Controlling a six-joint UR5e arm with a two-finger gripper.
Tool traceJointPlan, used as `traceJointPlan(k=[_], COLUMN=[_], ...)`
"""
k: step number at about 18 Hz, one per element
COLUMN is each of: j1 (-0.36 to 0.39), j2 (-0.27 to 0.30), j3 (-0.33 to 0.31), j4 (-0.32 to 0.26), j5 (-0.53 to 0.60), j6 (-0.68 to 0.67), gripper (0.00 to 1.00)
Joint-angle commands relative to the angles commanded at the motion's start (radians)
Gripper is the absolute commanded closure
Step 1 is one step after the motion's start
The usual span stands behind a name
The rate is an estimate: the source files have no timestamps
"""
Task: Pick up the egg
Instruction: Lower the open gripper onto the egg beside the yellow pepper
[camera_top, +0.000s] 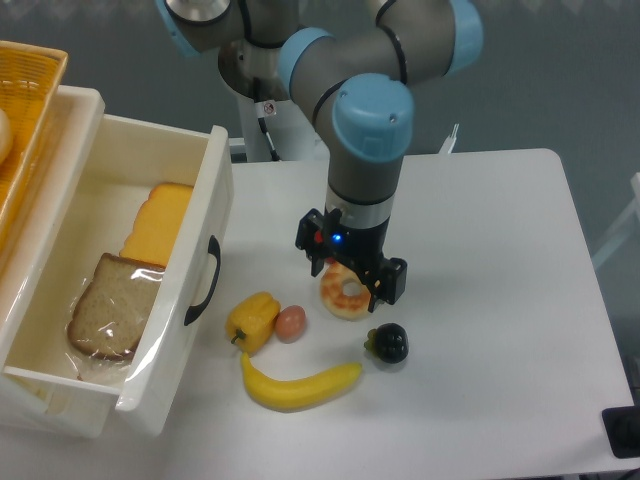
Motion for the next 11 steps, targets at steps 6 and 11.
traceJointPlan(k=[6, 11], j1=[-0.041, -0.074], j2=[-0.046, -0.090], j3=[-0.011, -0.054], j4=[-0.002, 0.000], j5=[0.042, 0.045], j6=[0.049, 0.049], gripper=[0.00, 0.00])
